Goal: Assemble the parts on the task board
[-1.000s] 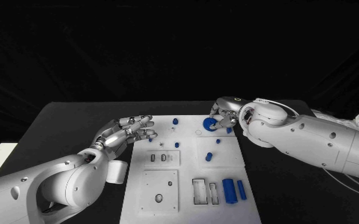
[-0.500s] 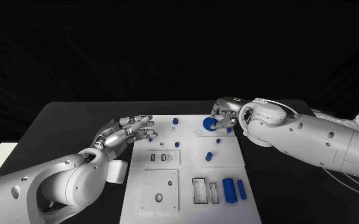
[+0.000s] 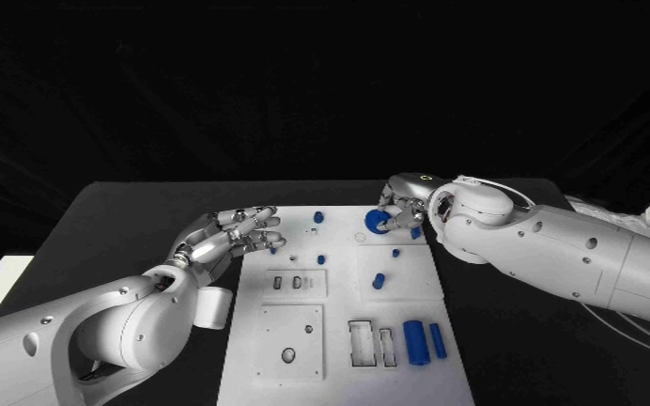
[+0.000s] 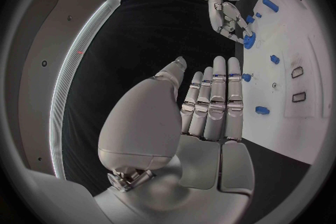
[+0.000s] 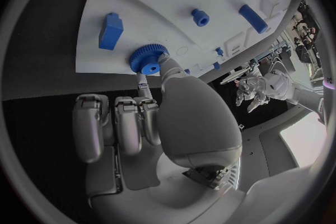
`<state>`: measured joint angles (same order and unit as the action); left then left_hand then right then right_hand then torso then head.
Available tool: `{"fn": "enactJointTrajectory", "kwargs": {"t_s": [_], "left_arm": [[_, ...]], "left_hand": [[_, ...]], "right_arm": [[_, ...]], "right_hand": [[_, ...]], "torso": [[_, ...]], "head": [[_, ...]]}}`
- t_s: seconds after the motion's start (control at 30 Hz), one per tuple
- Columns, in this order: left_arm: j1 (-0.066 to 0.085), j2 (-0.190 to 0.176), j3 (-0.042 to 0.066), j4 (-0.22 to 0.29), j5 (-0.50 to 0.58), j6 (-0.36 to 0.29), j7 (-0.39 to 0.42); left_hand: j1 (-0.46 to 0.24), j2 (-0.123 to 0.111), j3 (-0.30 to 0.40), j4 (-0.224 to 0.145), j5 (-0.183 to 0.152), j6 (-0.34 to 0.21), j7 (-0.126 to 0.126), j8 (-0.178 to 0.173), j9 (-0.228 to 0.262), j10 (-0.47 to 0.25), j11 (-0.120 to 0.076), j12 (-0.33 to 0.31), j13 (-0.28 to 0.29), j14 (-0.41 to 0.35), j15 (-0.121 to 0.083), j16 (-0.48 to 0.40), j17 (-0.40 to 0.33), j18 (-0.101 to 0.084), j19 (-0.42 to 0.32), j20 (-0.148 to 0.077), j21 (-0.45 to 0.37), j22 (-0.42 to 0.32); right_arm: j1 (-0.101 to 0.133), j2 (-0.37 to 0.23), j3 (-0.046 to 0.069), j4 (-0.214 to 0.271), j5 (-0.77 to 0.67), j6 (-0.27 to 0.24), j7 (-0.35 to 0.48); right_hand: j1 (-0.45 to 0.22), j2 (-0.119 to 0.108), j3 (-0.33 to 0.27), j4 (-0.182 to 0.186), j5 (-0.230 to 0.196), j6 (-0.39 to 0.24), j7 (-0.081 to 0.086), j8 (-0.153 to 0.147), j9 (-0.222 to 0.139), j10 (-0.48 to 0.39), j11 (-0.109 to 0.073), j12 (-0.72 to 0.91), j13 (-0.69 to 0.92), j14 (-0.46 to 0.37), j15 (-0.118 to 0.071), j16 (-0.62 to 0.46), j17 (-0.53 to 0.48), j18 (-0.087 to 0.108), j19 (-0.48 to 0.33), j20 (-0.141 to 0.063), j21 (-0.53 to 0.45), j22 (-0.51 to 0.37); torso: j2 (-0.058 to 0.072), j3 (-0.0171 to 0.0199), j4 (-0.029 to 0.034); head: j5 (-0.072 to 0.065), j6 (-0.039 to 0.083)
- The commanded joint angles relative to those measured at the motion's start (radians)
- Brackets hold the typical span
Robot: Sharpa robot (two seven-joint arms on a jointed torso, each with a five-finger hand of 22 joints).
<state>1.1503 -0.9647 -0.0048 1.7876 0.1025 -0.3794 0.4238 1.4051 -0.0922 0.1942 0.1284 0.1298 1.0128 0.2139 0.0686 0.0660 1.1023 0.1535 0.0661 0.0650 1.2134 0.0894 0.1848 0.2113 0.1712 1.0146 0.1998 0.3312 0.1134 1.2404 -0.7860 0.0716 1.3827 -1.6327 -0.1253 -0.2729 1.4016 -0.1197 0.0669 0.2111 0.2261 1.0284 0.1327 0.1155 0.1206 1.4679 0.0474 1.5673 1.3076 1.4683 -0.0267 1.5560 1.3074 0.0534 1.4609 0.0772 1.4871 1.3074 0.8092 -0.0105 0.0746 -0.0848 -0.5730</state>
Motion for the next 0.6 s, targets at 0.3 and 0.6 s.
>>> {"fn": "enactJointTrajectory", "kwargs": {"t_s": [0.3,0.6], "left_arm": [[0.001,0.002,0.001,0.001,0.001,0.024,-0.002],[0.001,0.002,0.001,0.000,0.001,0.025,-0.002]], "left_hand": [[0.002,0.007,0.000,-0.008,-0.003,-0.005,-0.001,-0.005,-0.001,-0.005,-0.001,-0.004,0.000,-0.006,0.003,-0.006,0.002,0.011,-0.008,-0.001,-0.004,-0.001],[0.002,0.007,0.000,-0.008,-0.003,-0.006,-0.001,-0.005,-0.001,-0.006,-0.001,-0.004,0.000,-0.006,0.003,-0.007,0.002,0.011,-0.008,-0.001,-0.005,-0.001]], "right_arm": [[-0.011,0.003,-0.007,0.007,-0.061,0.019,-0.036],[-0.012,0.004,-0.007,0.058,-0.098,-0.096,-0.042]], "right_hand": [[-0.014,0.011,0.029,0.006,0.036,0.039,-0.012,0.016,0.006,0.103,-0.009,0.003,0.263,0.099,-0.007,0.007,0.245,-0.014,0.035,-0.005,0.008,0.076],[0.007,0.046,0.087,-0.014,0.052,0.062,-0.024,0.019,0.008,0.103,-0.021,0.003,0.263,0.102,-0.017,0.015,0.263,-0.019,0.044,-0.016,0.018,0.099]], "torso": [[0.000,-0.0005,0.0000],[0.000,-0.0004,0.0011]], "head": [[-0.002,-0.002],[-0.002,0.001]]}}
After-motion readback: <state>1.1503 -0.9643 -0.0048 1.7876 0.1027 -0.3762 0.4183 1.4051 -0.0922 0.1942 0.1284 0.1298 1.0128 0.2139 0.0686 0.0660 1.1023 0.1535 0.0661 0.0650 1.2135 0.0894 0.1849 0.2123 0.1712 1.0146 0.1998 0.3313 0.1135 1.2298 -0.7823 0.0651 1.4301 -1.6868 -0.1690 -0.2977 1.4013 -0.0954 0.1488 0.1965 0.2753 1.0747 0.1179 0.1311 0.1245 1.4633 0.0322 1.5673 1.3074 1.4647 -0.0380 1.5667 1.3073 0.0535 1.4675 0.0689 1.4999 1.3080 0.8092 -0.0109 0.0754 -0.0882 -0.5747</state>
